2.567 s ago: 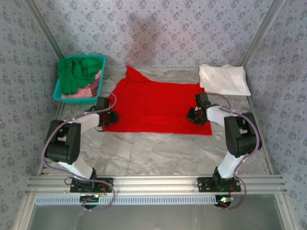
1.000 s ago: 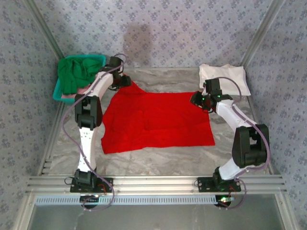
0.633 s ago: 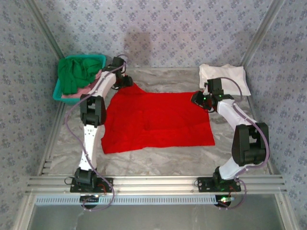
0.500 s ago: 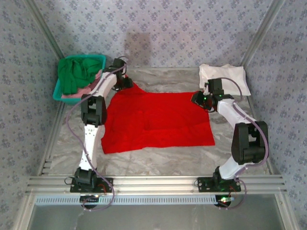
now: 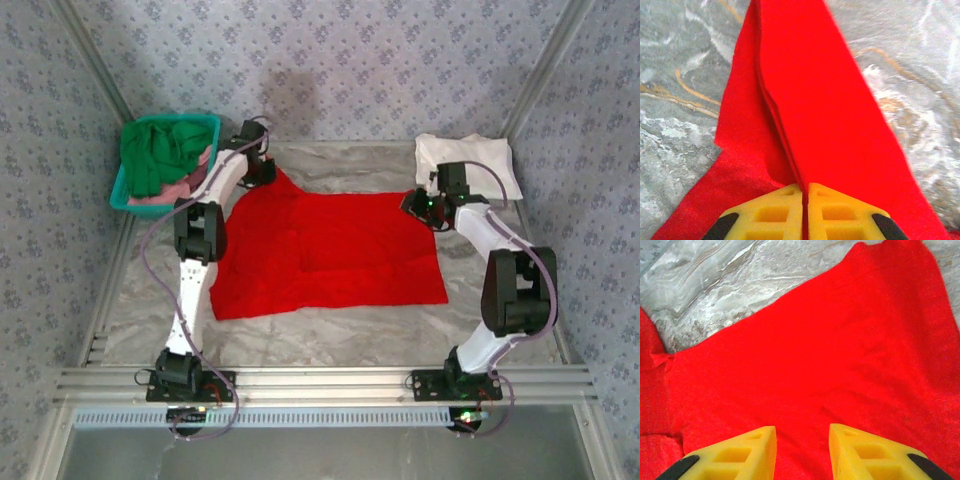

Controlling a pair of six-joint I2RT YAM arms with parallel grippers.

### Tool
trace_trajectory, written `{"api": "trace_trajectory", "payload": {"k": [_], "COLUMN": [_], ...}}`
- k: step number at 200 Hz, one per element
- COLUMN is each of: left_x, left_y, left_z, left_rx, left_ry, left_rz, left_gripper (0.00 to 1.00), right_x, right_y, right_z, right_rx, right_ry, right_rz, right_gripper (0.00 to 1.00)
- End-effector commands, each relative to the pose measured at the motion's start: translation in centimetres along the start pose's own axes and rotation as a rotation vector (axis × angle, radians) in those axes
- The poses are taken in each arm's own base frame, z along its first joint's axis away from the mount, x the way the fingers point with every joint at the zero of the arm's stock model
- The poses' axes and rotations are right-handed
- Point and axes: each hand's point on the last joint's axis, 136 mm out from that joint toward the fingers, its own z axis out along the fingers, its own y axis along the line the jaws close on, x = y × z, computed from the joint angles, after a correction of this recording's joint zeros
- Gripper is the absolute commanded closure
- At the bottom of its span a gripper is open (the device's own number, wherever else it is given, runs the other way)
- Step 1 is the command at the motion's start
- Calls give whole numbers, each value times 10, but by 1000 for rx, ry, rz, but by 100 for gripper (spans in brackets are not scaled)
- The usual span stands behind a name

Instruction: Fold and stack the t-shirts

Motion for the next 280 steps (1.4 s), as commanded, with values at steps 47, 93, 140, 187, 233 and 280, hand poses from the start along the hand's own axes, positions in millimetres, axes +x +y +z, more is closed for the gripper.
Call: {"api": "trace_trajectory", "payload": {"k": [47,93,140,187,233,280], "left_x": [-23,-15,-9,-14,-14,-13], "left_y": [-13,-11,-4,20,29,26], "left_z": [-37,-24,-14,-13,-4,10], "left_rx": [-11,0,-20,-65,-73,-32], "left_ry": [-71,-37,-19,-22,-22,-14], "left_rz": [45,41,16,-28,-58,-62], "left_gripper": [76,88,58,50,41,48], "right_x": [-25,-21,-21,-18,-17,-18], "right_y": [4,0,3,4,5,4], "right_z": [15,20,21,23,26,25], "right_rx": [-27,-34,-63,-75,-84,-86], "right_ry": [16,31,37,52,60,61], "right_rz": [16,34,48,47,47,47], "right_gripper": [64,64,64,64,64,64]}}
